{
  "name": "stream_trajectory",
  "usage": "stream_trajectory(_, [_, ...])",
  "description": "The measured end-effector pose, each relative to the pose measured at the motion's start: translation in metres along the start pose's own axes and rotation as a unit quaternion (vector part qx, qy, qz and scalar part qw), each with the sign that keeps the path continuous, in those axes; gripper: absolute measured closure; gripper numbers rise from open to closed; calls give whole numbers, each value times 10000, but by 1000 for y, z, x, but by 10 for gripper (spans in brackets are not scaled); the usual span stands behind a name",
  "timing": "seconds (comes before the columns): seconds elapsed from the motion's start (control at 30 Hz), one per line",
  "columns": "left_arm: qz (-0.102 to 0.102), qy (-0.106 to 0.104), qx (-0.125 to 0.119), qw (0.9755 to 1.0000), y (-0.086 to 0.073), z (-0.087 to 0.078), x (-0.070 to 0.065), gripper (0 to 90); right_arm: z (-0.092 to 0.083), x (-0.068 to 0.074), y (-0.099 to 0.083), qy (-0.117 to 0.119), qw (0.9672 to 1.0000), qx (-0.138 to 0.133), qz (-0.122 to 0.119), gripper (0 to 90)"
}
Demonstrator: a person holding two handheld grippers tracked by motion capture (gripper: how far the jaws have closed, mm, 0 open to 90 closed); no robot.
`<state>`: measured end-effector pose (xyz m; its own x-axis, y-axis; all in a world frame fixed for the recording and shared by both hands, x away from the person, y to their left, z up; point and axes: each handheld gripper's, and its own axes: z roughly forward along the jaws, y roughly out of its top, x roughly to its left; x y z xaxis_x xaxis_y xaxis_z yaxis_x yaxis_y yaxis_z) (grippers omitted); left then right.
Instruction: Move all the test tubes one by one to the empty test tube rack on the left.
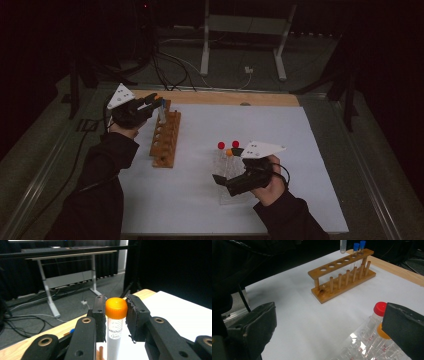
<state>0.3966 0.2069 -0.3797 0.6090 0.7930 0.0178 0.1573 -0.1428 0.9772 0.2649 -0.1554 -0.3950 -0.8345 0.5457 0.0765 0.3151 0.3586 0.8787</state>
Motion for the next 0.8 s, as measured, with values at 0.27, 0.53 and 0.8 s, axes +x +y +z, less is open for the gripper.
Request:
stream_trajectory(0.27, [-175,272,95,9994,-17,14,14,718,0,1,0,45,10000,22,-14,0])
stream_trajectory(0.53, [-342,386,180,9985,-35,25,19,718,-1,1,0,80,10000,28,-28,0])
stream_trajectory(0.8, [-368,385,364,9979,-50,32,17,718,-1,2,-1,112,9999,32,-16,0])
